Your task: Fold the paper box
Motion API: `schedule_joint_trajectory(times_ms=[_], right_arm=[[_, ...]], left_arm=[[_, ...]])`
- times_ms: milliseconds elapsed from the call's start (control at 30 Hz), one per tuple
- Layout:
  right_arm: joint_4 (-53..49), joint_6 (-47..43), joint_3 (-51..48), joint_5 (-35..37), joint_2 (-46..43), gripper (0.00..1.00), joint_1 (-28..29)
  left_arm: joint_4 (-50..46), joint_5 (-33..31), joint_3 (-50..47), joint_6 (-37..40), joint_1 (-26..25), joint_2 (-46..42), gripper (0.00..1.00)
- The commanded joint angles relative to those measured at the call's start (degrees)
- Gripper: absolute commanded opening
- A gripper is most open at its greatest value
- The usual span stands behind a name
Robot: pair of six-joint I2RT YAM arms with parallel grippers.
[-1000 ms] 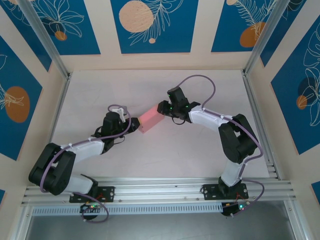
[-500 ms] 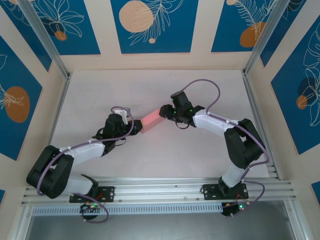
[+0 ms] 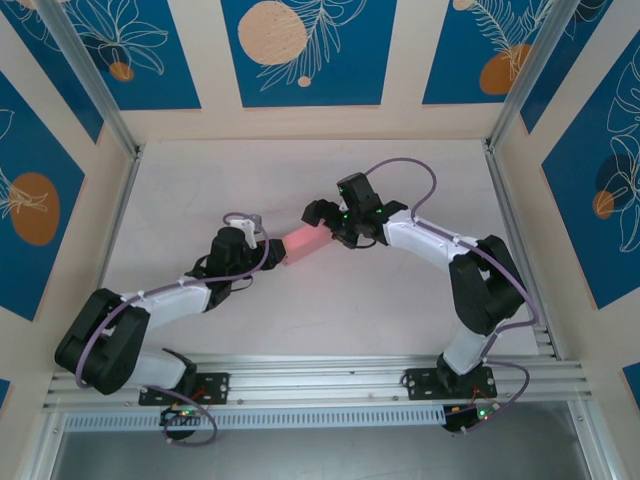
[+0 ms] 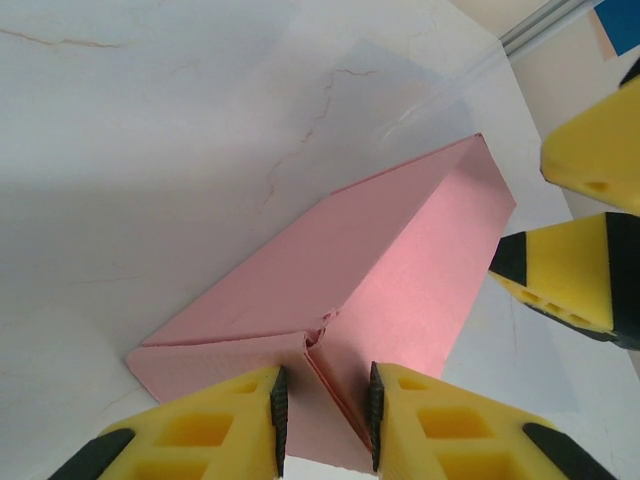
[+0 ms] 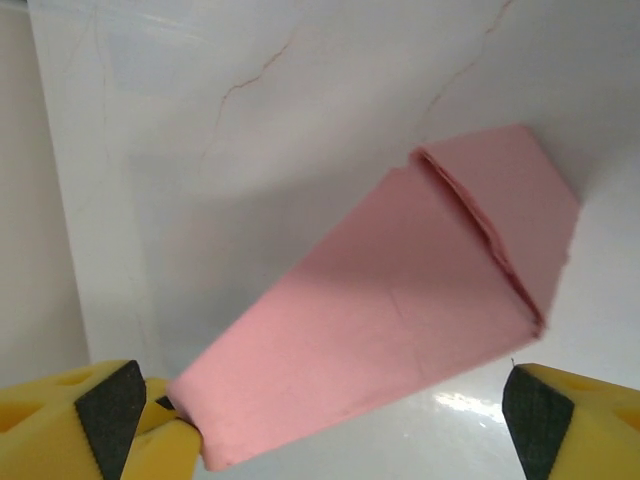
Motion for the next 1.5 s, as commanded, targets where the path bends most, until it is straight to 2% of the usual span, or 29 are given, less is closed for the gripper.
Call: schedule_joint_trajectory(times_ms=[0, 300, 400, 500, 567, 700, 800, 900, 1067, 1267, 1467], right_arm=[[-2.04, 3.44, 1.87, -1.9, 3.44, 0.95, 0.19], [0.39, 4.89, 1.68, -2.99, 7.18, 0.97, -0.02], [1.72, 5.16, 0.03, -2.97, 6.62, 0.88, -0.16], [4.37, 5.68, -2.67, -3.18, 5.4, 0.74, -0.4], [6.35, 6.34, -4.54, -3.31, 4.77, 0.66, -0.71], [11.34, 7.73, -8.23, -4.64, 4.33, 0.61, -1.53], [18.66, 9.26, -12.19, -5.84, 4.65, 0.59, -2.2], [22.84, 9.9, -13.72, -6.49, 6.38, 0.63, -2.7], [22.99, 11.12, -12.77, -6.65, 9.45, 0.76, -2.57], [12.39, 11.09, -12.83, -0.57, 6.11, 0.93, -1.95], [1.85, 8.97, -15.4, 7.06, -1.91, 0.96, -1.92]], left_arm=[[-8.4, -0.08, -1.95, 1.64, -1.0, 1.99, 0.27], [-7.44, -0.59, -2.21, 1.73, -2.26, 2.94, 0.27], [-7.02, -0.96, -2.35, 1.47, -2.69, 3.22, 0.27], [-7.16, -1.18, -2.17, 1.47, -2.86, 3.09, 0.28], [-7.71, -1.38, -1.97, 1.51, -2.92, 2.87, 0.34], [-9.78, -2.09, -1.27, 2.07, -2.91, 1.26, 0.52], [-12.11, -3.25, -0.42, 2.84, -2.81, -1.07, 0.61], [-14.76, -4.57, 0.51, 3.84, -2.66, -4.05, 0.68], [-18.2, -6.14, 2.0, 5.59, -1.44, -7.93, 0.78], [-19.37, -5.72, 2.41, 5.67, -0.08, -9.45, 0.86], [-22.6, -3.84, 4.92, 7.47, 1.65, -8.17, 0.88]])
